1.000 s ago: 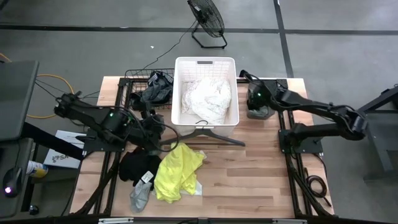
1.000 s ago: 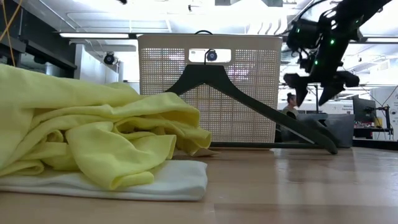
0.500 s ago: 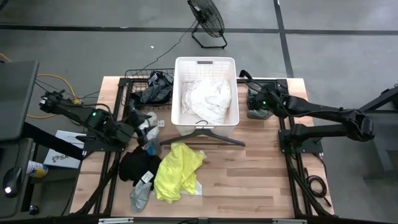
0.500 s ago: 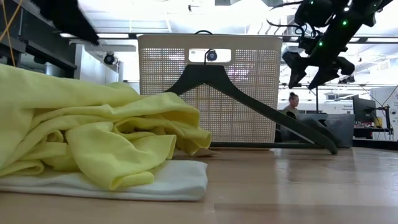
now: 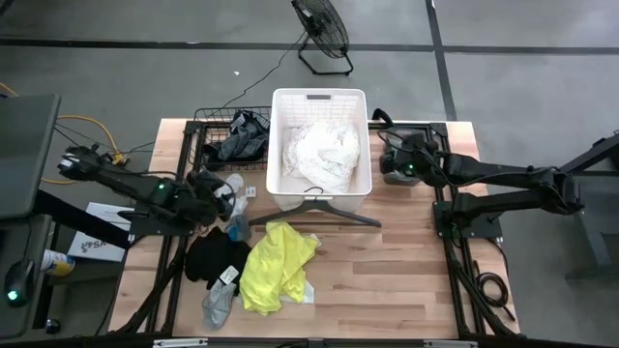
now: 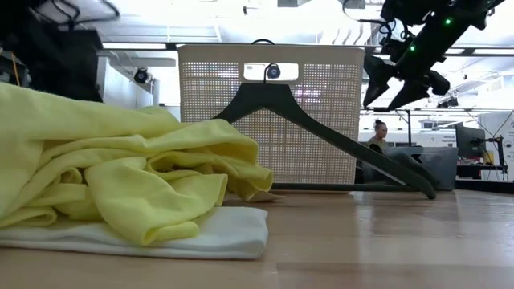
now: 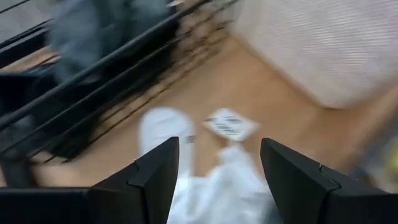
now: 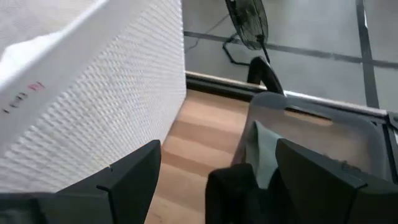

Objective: Pick & Place Cloths
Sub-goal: Put the white sock into the black bin

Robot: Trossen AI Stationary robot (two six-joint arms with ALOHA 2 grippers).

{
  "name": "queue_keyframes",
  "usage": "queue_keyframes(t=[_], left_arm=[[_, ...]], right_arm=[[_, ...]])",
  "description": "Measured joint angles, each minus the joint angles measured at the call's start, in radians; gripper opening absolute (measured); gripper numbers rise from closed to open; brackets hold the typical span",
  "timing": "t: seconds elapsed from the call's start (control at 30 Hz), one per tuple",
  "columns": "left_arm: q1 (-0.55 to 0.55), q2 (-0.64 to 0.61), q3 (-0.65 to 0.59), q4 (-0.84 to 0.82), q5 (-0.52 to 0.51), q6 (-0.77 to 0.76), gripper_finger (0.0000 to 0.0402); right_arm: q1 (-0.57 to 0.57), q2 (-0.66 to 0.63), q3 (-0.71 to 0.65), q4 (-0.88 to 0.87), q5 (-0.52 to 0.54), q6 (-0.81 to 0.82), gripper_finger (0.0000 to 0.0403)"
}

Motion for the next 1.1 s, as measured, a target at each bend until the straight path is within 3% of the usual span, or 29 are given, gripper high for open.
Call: queue_keyframes(t=[0.3,0.5,0.7,1.1], left_arm=[[0.349,0.158,-0.018,-0.016,0.217,0.068,0.022],[0.513,0.248,-0.018,0.029,0.313,0.107,0.022],[0.594,0.301,-0.018,0.124,0.43,0.194,0.022],[0.611,0.432,-0.018,0.15,0.463,0.186,0.022]], right_arm=[[0.007,0.0,0.0,0.129,-0.006,-0.198,0.0309],[0.042,0.0,0.0,0.189,-0.009,-0.215,0.0309],[0.097,0.0,0.0,0.195,-0.011,-0.209,0.0309],[0.195,0.0,0.0,0.178,-0.002,-0.175,0.0309]])
